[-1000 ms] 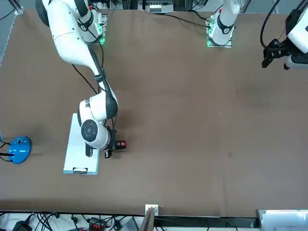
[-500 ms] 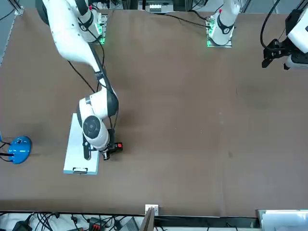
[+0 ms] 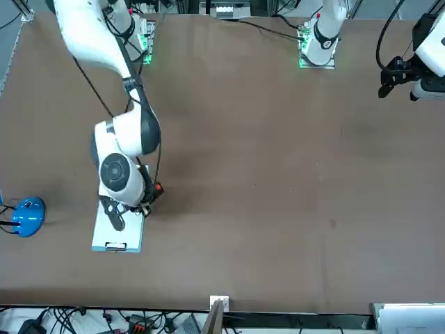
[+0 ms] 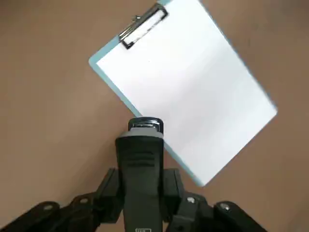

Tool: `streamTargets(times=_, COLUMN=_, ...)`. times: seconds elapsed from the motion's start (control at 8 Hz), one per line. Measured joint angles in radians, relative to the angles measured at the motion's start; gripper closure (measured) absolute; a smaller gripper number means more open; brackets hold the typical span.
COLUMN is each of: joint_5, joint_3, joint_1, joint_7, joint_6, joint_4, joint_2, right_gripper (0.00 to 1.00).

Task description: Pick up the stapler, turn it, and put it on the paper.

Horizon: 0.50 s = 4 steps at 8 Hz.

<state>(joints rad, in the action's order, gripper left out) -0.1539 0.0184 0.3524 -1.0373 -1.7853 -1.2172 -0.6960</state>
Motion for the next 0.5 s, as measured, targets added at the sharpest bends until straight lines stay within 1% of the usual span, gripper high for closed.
streamTargets(times=0.38, joint_5=0.0, joint_3=0.008, joint_1=-0.046, joint_7=0.453, joint_6=-0.001, joint_4=-0.15, joint_2=0.098, right_gripper=0.59)
streamTargets(times=0.5, joint_5=0.001, joint_3=0.008, joint_1=-0.075, joint_7=0.591, joint_6=-0.011, joint_4=-0.202, joint_2=0.134, right_gripper=0.59)
